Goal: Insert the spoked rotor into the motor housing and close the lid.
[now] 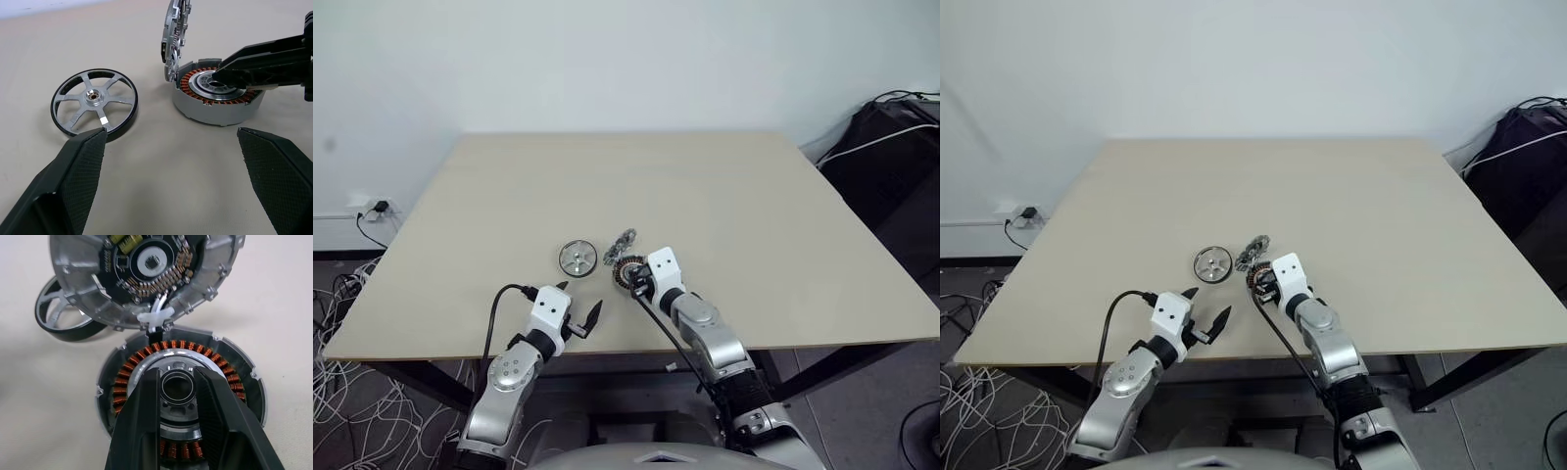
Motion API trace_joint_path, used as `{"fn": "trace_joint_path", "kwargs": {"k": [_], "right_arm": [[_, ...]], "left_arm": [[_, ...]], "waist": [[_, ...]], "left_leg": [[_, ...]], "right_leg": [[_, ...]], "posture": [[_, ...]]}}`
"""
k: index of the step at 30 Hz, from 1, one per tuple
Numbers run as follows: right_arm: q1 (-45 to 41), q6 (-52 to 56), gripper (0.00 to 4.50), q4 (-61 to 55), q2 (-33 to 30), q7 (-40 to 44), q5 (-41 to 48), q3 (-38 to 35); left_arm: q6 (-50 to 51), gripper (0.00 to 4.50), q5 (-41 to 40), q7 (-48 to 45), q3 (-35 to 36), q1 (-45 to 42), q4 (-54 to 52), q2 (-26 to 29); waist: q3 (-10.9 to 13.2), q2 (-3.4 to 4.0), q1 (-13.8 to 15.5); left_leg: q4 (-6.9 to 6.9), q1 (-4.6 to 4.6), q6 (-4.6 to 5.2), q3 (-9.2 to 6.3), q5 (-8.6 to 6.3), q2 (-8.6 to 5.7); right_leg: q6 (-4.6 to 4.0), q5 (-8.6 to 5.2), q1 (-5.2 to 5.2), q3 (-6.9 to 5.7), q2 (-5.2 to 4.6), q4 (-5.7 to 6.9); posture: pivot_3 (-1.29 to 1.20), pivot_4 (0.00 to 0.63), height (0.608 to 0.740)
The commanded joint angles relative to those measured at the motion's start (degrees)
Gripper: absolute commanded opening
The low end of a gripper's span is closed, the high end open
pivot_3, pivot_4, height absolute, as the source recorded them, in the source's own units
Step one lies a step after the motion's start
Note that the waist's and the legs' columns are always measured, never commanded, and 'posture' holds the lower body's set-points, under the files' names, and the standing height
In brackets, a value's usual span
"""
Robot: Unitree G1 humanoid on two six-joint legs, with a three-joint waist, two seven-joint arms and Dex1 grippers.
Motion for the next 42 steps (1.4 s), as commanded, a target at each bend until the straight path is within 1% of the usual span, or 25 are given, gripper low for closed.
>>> {"fn": "trace_joint_path", "kwargs": {"k": [1,14,16,21,25,28,31,35,42], "right_arm": [[-2.08,-1.81,0.68,0.55,0.52,0.15,0.07,-0.8],[-4.49,-3.15,0.68,5.76,1.42,0.41,0.35,-1.28],[-4.42,-3.29,1.41,5.8,1.48,0.56,0.36,-1.37],[-2.33,-2.82,2.91,0.55,1.31,2.02,1.71,-1.8],[0.26,-0.38,2.91,-8.71,0.48,4.68,3.86,-1.44],[1.33,2.41,2.29,-13.55,0.16,4.83,4.86,-1.69],[0.79,4.93,1.33,-14.3,-0.33,2.67,2.8,-1.05],[-1.27,8.17,0.06,-12.33,-0.82,-0.25,-1.71,1.5],[-3.91,11.43,0.02,-9.12,-0.1,0.24,-3.52,4.6]], "left_arm": [[-0.05,4.5,-0.39,0.1,-0.23,-0.7,-1.69,-0.24],[0.35,4.5,-0.4,0.49,-0.12,-0.45,-2.2,-0.39],[0.42,4.5,-0.43,0.56,-0.12,-0.46,-2.18,-0.44],[0.4,4.5,-0.46,0.6,-0.27,-0.41,-2.0,-0.51],[0.3,4.5,-0.53,0.55,-0.22,-0.47,-1.74,-0.47],[0.26,4.5,-0.56,0.45,-0.19,-0.58,-1.5,-0.38],[0.3,4.5,-0.54,0.35,-0.34,-0.72,-1.32,-0.42],[0.31,4.5,-0.56,0.31,-0.38,-0.78,-1.18,-0.47],[0.35,4.5,-0.48,0.53,-0.34,-0.44,-1.56,-0.48]], "waist": [[0.0,0.0,-0.02],[-0.01,0.01,-0.71],[-0.01,0.01,-0.79],[-0.01,0.01,-0.97],[0.0,0.01,-1.06],[0.0,0.01,-1.05],[-0.01,0.0,-1.03],[-0.01,0.0,-1.02],[-0.01,0.0,-1.08]], "left_leg": [[0.0,0.0,0.0,0.0,0.0,0.0],[0.0,0.0,0.03,0.0,0.03,0.0],[-0.01,0.0,0.05,0.0,0.05,0.0],[0.0,0.0,-0.01,0.0,0.02,-0.01],[-0.03,0.0,0.0,-0.01,0.02,0.0],[-0.02,0.0,-0.02,-0.01,0.01,0.01],[-0.01,0.01,-0.03,-0.02,0.01,0.02],[-0.02,0.0,-0.04,-0.02,0.01,0.0],[-0.03,0.0,-0.06,-0.02,0.02,0.01]], "right_leg": [[0.0,0.0,0.0,0.0,0.0,0.0],[0.01,0.01,0.0,0.0,0.02,0.01],[0.0,0.01,0.0,0.0,0.02,0.01],[0.01,0.01,0.0,0.01,0.02,0.02],[0.0,0.01,-0.01,0.01,0.0,0.01],[0.01,0.01,-0.01,0.01,-0.06,0.02],[0.01,0.01,0.0,0.01,-0.15,0.03],[0.01,0.01,-0.03,0.0,-0.16,0.03],[-0.01,0.01,-0.04,0.0,-0.15,0.03]], "posture": [[0.0,0.0,0.74],[0.0,0.0,0.74],[0.0,0.0,0.74],[0.0,0.0,0.74],[0.0,0.0,0.74],[0.0,0.0,0.74],[0.0,0.0,0.74],[0.0,0.0,0.74],[0.0,0.0,0.74]]}}
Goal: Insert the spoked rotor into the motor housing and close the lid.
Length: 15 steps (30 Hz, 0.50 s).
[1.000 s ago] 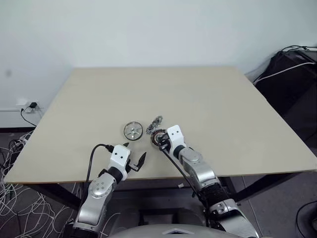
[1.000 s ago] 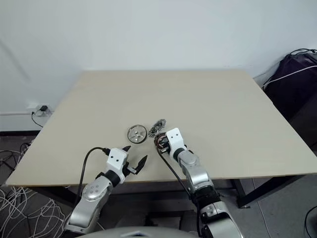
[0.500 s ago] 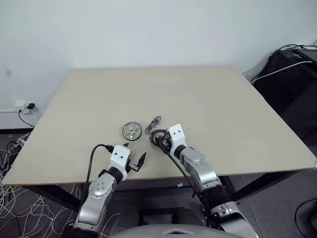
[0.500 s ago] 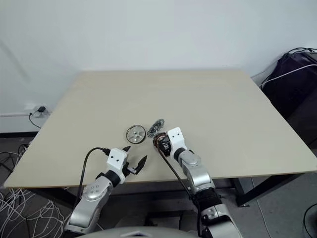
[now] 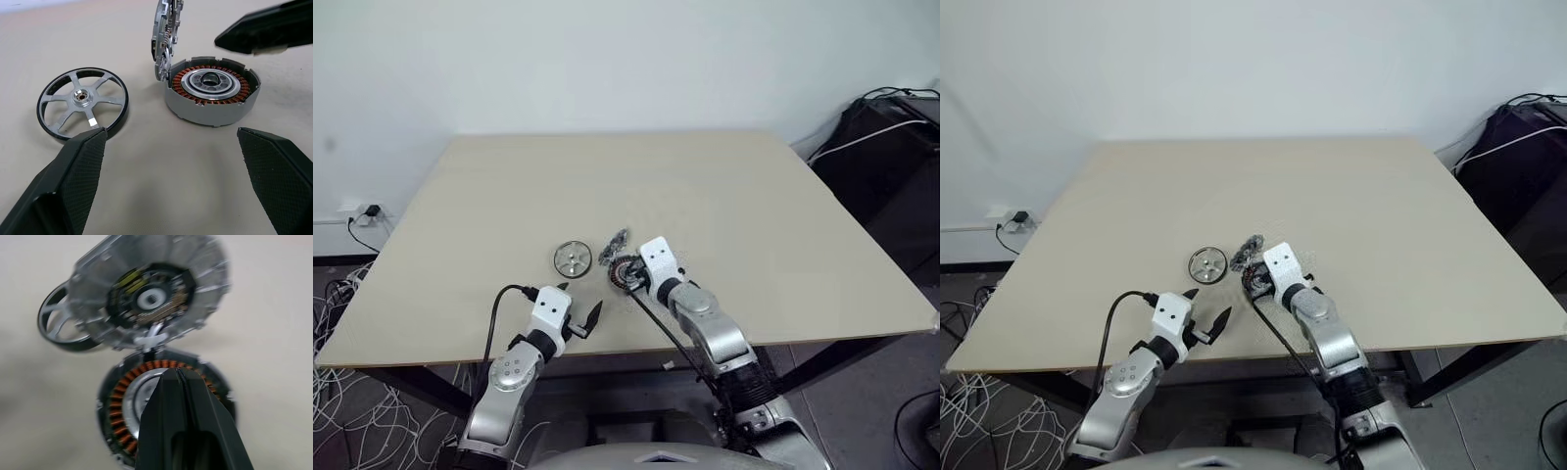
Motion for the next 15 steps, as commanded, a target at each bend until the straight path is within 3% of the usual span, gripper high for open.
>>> {"fn": "trace_joint_path", "kwargs": {"k": [1,15], "right_arm": [[-2.35,0.2,0.02,0.57,0.95,0.02,-0.5,0.38],[-3.38,-0.37,0.02,6.66,1.71,-1.19,0.2,-1.34]], "left_arm": [[-0.6,4.5,-0.42,0.14,-0.16,-0.38,-1.57,-0.31],[-0.42,4.5,-0.54,0.38,-0.14,-0.04,-1.9,-0.52]], "waist": [[0.0,0.0,0.04],[0.0,0.0,-0.08]], "left_leg": [[0.0,0.0,0.0,0.0,0.0,-0.01],[0.0,0.0,0.0,0.0,0.0,-0.02]], "right_leg": [[0.0,0.0,0.0,0.0,0.0,0.0],[0.01,0.0,0.01,0.0,0.11,0.0]], "posture": [[0.0,0.0,0.74],[0.0,0.0,0.74]]}}
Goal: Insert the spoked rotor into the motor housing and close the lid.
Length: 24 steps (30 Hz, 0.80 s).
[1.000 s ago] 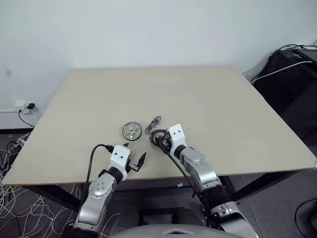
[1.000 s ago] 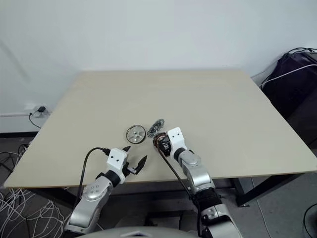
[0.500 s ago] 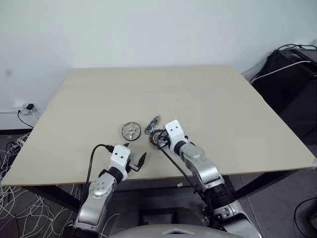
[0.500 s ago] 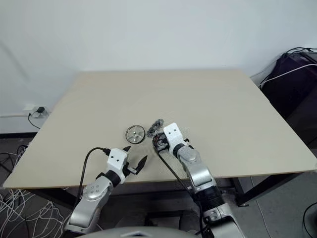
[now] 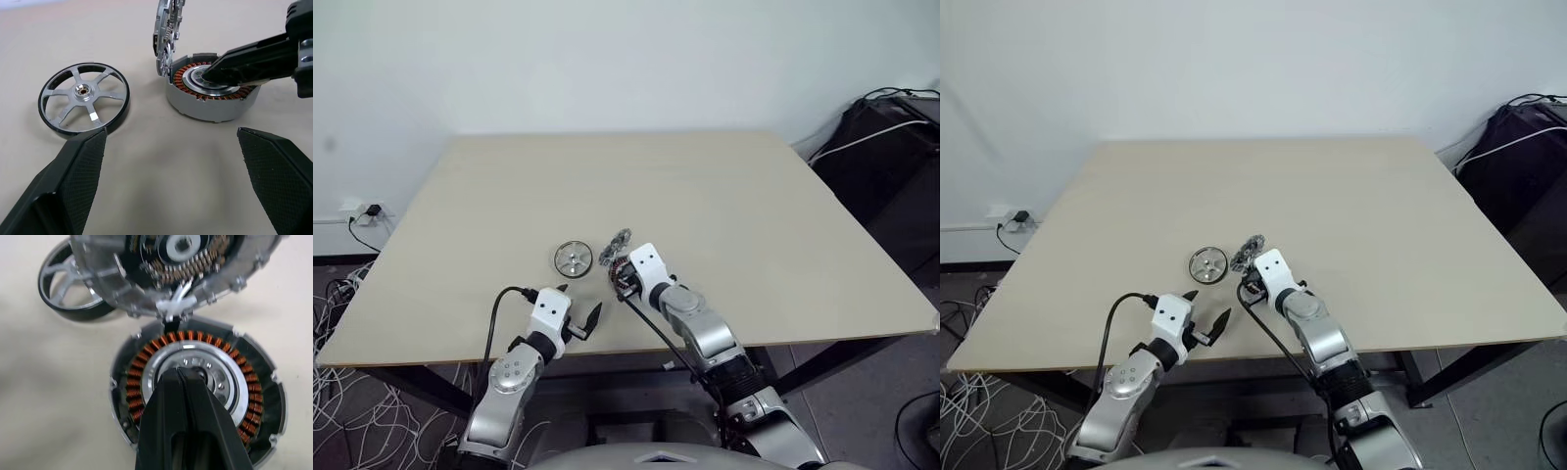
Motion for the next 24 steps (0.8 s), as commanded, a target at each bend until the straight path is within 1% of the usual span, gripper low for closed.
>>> {"fn": "trace_joint_path", "kwargs": {"k": [1,12,24], "right_arm": [[-1.28,-1.06,0.02,0.27,0.7,-0.99,0.16,-1.67],[-2.37,-2.29,0.02,3.8,0.19,-3.13,0.06,-4.63],[3.52,1.04,0.02,-5.86,-2.1,-1.24,1.33,-4.95]], "left_arm": [[-0.47,4.5,-0.54,0.13,-0.15,-0.63,-1.88,-0.41],[-0.58,4.5,-0.53,-0.11,-0.11,-0.85,-1.32,-0.58],[-0.56,4.5,-0.5,-0.09,-0.03,-0.8,-1.07,-0.66]], "waist": [[0.0,0.0,0.01],[-0.01,0.01,0.05],[-0.01,0.01,0.28]], "left_leg": [[0.0,0.0,0.0,0.0,0.0,0.0],[0.0,0.0,0.0,0.0,0.0,-0.02],[0.01,0.0,0.0,-0.01,0.0,-0.01]], "right_leg": [[0.0,0.0,0.0,0.0,0.0,0.0],[0.0,0.0,0.01,0.0,-0.01,0.0],[0.0,0.01,0.02,-0.01,-0.13,-0.01]], "posture": [[0.0,0.0,0.74],[0.0,0.0,0.74],[0.0,0.0,0.74]]}}
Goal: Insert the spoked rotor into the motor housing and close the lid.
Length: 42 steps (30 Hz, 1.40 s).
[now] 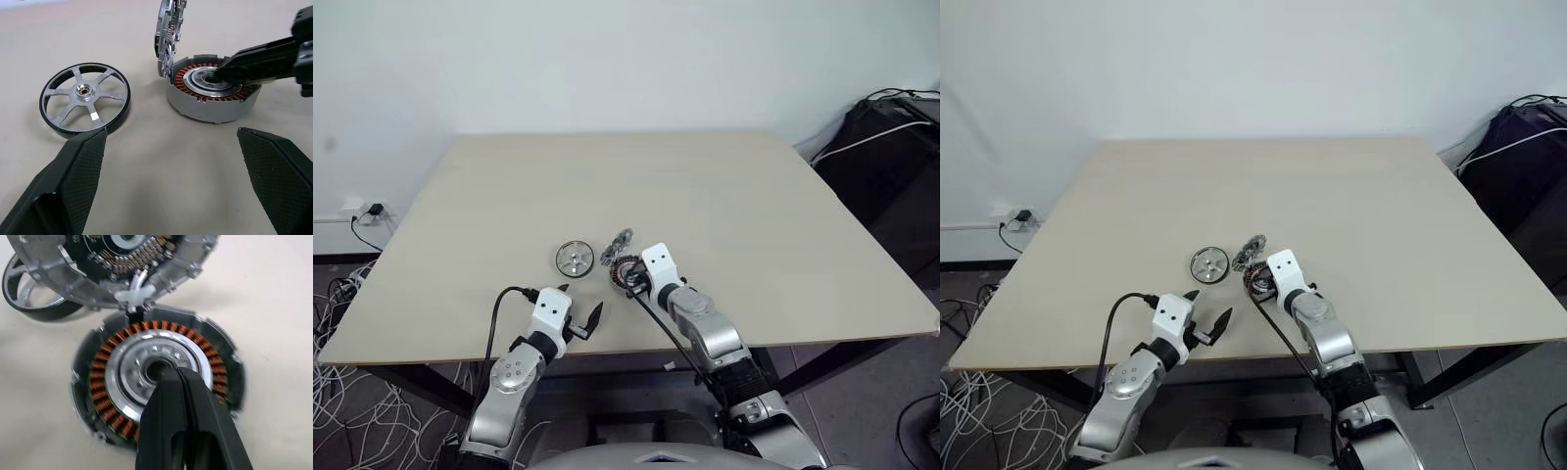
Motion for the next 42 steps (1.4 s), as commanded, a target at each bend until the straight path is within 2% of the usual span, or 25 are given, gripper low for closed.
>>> {"fn": "trace_joint_path", "kwargs": {"k": [1,8,15,18,23,31,42], "right_arm": [[0.83,0.98,0.02,-3.77,-0.62,0.02,0.8,-1.91],[0.47,-2.78,0.02,-8.0,0.42,-0.07,1.51,-2.07],[4.5,-2.8,0.02,-15.91,-0.03,1.44,3.2,-2.51],[6.52,-2.1,0.02,-18.63,-0.75,1.31,3.67,-3.54],[10.4,-1.05,0.02,-21.97,-1.85,1.04,4.69,-4.88],[11.42,-0.78,0.02,-23.06,-1.27,-0.33,4.8,-5.16],[11.38,-0.97,0.02,-23.06,-1.0,-1.19,4.8,-4.73]], "left_arm": [[-0.53,4.5,-0.47,-0.07,-0.03,-0.73,-1.05,-0.03],[-0.88,4.5,-0.09,2.07,0.78,-1.36,-0.61,-1.29],[-2.32,4.5,-4.34,14.88,10.23,-3.5,-0.47,-10.93],[-1.1,4.5,-4.83,18.77,13.56,-4.88,0.26,-12.94],[5.39,4.5,-6.94,18.57,15.89,-10.6,5.57,-11.46],[13.37,4.5,-9.2,13.53,16.0,-21.5,16.18,-7.68],[24.76,4.5,-15.79,7.79,17.04,-26.83,17.74,-7.78]], "waist": [[0.0,0.0,0.07],[0.02,-0.01,-0.06],[0.05,-0.1,0.29],[0.07,-0.16,0.8],[0.11,-0.22,1.43],[0.15,-0.32,1.13],[0.15,-0.32,1.09]], "left_leg": [[0.0,0.0,0.0,0.0,0.0,0.0],[-0.01,0.0,0.0,0.0,0.0,0.03],[0.0,-0.01,0.04,-0.02,0.02,0.03],[0.0,-0.01,0.05,-0.03,0.02,0.03],[0.04,-0.02,0.11,-0.04,0.06,0.01],[0.06,-0.01,0.26,-0.05,0.17,0.02],[0.06,-0.01,0.24,-0.07,0.18,0.01]], "right_leg": [[0.0,0.0,0.0,0.0,-0.04,0.0],[0.0,-0.01,-0.02,-0.01,-0.02,0.0],[0.03,0.01,0.01,-0.01,0.0,-0.04],[0.03,0.01,0.02,-0.04,-0.03,-0.05],[0.04,-0.01,0.07,-0.12,0.19,-0.05],[0.04,0.0,0.08,-0.12,0.29,-0.04],[0.03,0.0,0.09,-0.11,0.28,-0.05]], "posture": [[0.0,0.0,0.74],[0.0,0.0,0.74],[0.0,0.0,0.74],[0.0,0.0,0.74],[0.0,0.0,0.74],[0.0,0.0,0.74],[0.0,0.0,0.74]]}}
